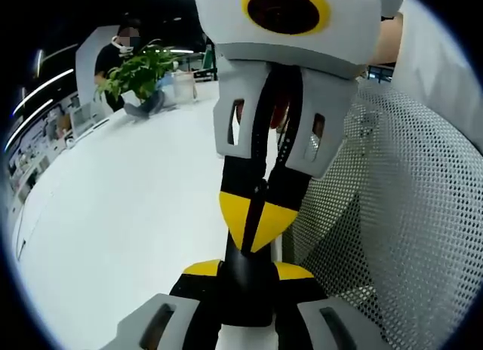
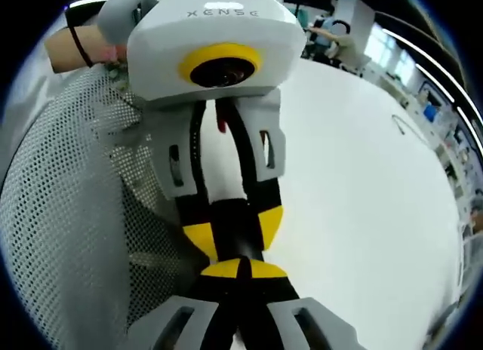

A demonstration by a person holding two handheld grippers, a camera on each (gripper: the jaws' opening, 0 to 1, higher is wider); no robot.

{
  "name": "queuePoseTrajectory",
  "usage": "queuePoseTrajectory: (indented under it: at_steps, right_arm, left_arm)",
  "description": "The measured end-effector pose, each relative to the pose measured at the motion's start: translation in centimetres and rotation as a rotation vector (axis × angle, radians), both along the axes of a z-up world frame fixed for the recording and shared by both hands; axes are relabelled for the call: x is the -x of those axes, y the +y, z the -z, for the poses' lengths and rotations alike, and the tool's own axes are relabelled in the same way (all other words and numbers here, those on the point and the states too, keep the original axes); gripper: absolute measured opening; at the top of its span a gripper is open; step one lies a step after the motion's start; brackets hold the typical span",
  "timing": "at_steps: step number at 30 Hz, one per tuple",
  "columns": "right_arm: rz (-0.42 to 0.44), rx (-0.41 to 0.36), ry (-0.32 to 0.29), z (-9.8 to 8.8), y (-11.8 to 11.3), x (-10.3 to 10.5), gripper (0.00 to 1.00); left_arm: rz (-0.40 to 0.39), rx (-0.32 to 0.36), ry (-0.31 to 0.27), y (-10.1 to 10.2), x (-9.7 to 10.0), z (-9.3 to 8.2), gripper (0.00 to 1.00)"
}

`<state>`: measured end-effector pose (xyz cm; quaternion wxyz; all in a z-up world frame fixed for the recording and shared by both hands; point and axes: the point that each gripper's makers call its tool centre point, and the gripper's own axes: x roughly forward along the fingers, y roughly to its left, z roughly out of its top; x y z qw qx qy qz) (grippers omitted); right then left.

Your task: Press the specified remote control buttons in sequence, fully releasing each button before pressing the next.

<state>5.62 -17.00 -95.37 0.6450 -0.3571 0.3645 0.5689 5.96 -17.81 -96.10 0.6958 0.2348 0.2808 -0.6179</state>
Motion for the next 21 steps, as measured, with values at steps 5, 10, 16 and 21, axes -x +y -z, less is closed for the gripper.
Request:
queuePoseTrajectory:
  at_steps: [5,10,16,21]
  right_arm:
    - [-0.111,0.015,-0.048,0.03,0.09,-0.15,0.0]
    - [-0.189,0.046,-0.103,0.23,0.1,-0.04,0.0]
    - [-0.192,0.042,-0.136,0.14,0.1,-0.04,0.0]
    - [-0.18,0.031,-0.156,0.13,0.22,-0.06,0.0]
  left_arm:
    - [-0.007,0.002,0.0,0.02,-0.03,-0.03,0.24]
    - [-0.011,0.008,-0.004,0.01,-0.04,-0.06,0.24]
    - [-0.021,-0.009,-0.006,-0.15,-0.03,-0.12,0.25]
    - [-0.032,-0.032,-0.003,-0.18,-0.05,-0.08,0.25]
